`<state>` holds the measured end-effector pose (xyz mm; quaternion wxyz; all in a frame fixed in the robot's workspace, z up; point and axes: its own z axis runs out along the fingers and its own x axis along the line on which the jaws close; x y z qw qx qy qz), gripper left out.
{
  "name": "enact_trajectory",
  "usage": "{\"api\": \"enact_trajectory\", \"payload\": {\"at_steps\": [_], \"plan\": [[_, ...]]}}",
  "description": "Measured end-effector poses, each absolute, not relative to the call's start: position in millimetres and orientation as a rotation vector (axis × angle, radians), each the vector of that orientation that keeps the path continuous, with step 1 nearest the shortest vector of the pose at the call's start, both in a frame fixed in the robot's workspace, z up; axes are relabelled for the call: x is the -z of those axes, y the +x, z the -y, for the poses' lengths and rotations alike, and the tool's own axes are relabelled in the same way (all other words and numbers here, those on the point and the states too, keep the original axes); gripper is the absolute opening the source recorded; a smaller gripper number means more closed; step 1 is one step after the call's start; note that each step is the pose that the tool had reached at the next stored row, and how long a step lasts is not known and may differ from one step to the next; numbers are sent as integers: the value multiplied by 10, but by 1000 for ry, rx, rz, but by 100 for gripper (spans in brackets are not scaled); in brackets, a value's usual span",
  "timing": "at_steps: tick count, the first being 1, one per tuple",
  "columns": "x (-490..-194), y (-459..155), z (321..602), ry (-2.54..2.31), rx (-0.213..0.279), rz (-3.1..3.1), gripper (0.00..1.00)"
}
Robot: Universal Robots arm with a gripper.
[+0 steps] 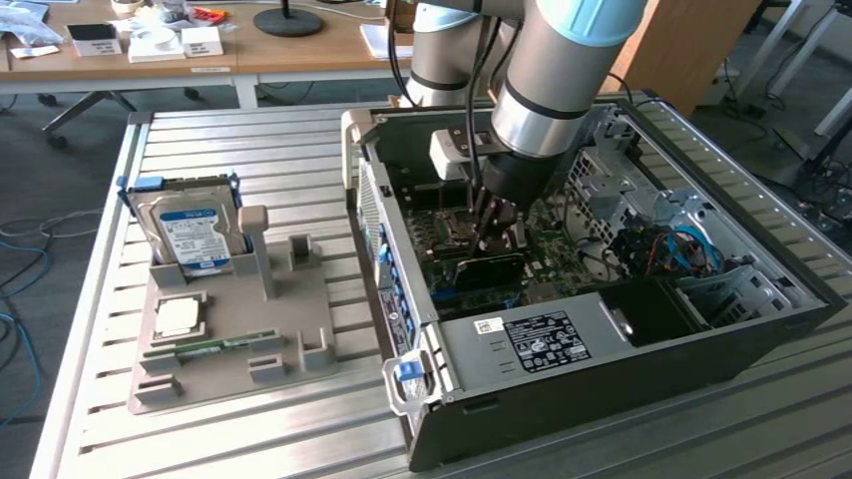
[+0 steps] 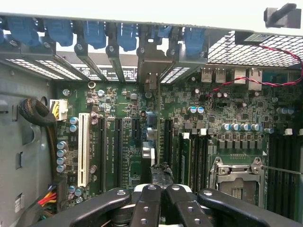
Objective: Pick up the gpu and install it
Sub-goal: 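Press down on the gpu until it lock into place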
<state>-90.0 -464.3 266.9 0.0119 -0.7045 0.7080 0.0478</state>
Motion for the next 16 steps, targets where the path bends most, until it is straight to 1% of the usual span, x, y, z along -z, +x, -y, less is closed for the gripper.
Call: {"api": "enact_trajectory", "payload": {"at_steps": [16], "plan": [[-2668, -871, 4641, -2197, -149, -2207, 11]]}}
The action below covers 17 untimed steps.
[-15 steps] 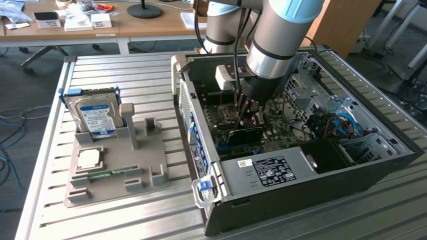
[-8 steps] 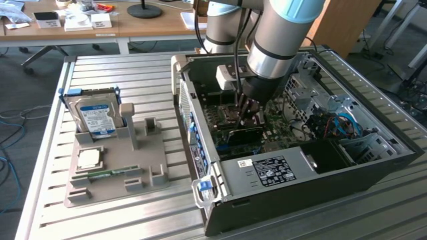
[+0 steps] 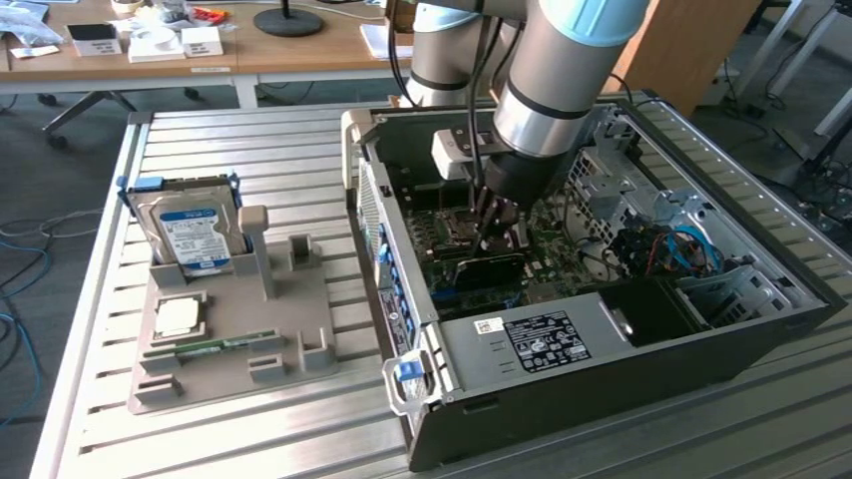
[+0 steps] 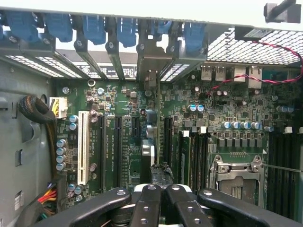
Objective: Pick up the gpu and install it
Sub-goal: 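Press down on the gpu until it lock into place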
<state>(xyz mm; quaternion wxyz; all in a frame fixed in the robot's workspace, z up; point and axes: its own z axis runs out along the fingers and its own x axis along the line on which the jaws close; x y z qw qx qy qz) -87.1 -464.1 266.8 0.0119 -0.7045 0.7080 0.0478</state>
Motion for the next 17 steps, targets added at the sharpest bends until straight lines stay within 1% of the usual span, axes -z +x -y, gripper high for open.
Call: {"api": "enact_trajectory", "payload": {"at_steps": [17], "plan": [[-2645, -855, 4645, -2197, -149, -2208, 11]]}}
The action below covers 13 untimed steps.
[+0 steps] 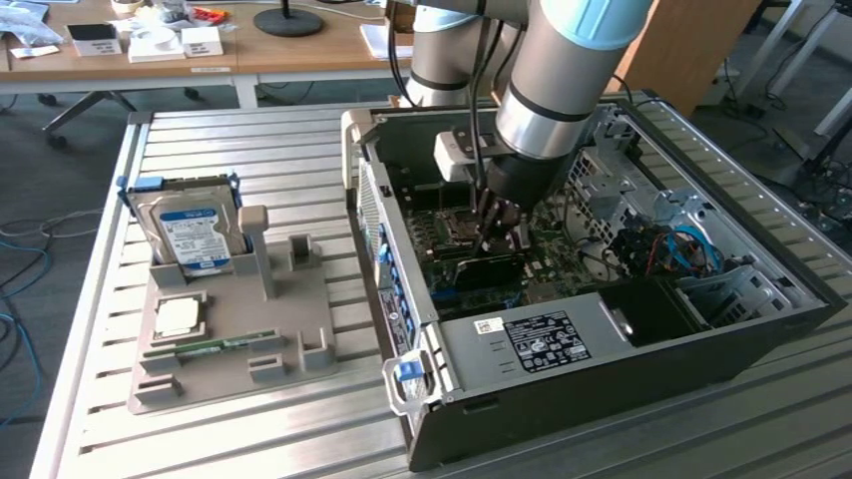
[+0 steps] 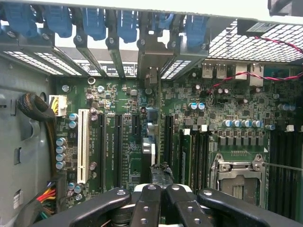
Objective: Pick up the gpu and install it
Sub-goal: 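Press down on the gpu until it lock into place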
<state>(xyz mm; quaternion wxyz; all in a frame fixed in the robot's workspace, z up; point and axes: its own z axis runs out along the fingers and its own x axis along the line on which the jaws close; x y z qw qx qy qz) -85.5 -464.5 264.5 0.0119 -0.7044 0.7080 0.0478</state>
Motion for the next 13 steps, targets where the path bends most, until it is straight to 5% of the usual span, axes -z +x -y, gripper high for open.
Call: {"api": "enact_trajectory", "payload": {"at_steps": [13], "plan": [[-2623, -855, 4645, -2196, -150, -2207, 11]]}}
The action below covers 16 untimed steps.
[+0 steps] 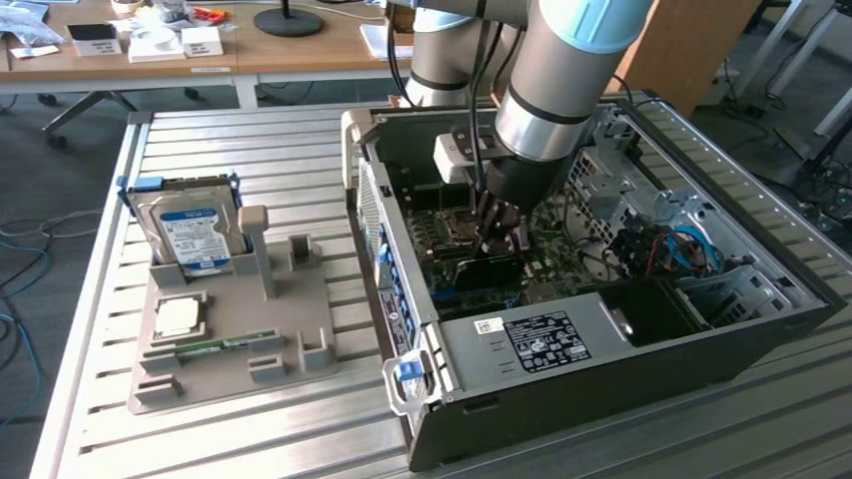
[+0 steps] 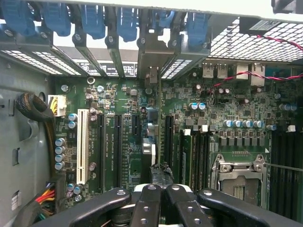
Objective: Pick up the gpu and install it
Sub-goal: 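Press down on the gpu until it lock into place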
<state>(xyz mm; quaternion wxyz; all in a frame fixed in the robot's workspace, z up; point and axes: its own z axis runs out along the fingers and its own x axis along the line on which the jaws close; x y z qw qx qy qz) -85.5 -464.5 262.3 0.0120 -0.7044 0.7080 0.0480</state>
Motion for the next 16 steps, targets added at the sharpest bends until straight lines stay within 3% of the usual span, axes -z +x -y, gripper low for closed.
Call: {"api": "enact_trajectory", "payload": {"at_steps": [16], "plan": [[-2600, -856, 4645, -2196, -150, -2208, 11]]}}
